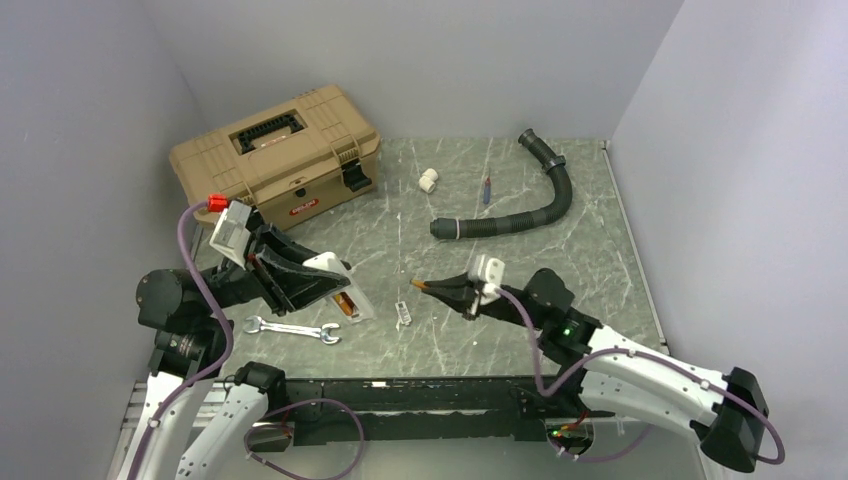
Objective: Load the batteries into the remote control
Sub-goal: Place the battery at the center of the board.
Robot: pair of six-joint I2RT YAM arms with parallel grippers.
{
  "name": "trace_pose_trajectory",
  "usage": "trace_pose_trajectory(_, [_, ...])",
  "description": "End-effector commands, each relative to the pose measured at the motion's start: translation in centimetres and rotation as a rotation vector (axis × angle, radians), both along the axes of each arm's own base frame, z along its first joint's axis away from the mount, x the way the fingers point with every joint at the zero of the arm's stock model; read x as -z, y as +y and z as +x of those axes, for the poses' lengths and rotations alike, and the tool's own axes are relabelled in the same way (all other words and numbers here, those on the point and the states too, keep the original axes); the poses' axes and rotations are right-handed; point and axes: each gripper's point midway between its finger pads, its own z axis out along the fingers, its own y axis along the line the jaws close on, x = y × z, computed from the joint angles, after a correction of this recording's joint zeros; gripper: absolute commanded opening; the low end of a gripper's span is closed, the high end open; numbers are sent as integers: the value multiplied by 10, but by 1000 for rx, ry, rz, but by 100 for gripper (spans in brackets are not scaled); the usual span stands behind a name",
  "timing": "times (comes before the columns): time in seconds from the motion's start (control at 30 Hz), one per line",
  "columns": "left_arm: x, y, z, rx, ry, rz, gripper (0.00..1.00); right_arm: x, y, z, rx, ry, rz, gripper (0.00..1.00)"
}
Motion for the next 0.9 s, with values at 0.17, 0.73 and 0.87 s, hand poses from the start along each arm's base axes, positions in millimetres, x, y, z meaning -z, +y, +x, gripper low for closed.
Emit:
trace_pose_trajectory(0.17, [-5,2,5,-40,-19,0,0,121,-25,82,539,429,-248,0])
trace_pose_trajectory(0.73, [-7,4,8,-80,-4,4,0,240,-17,87,551,514,-554,6])
trace_pose_trajectory(0.87, [-7,4,8,-81,-6,4,0,245,-18,87,553,520,-569,22])
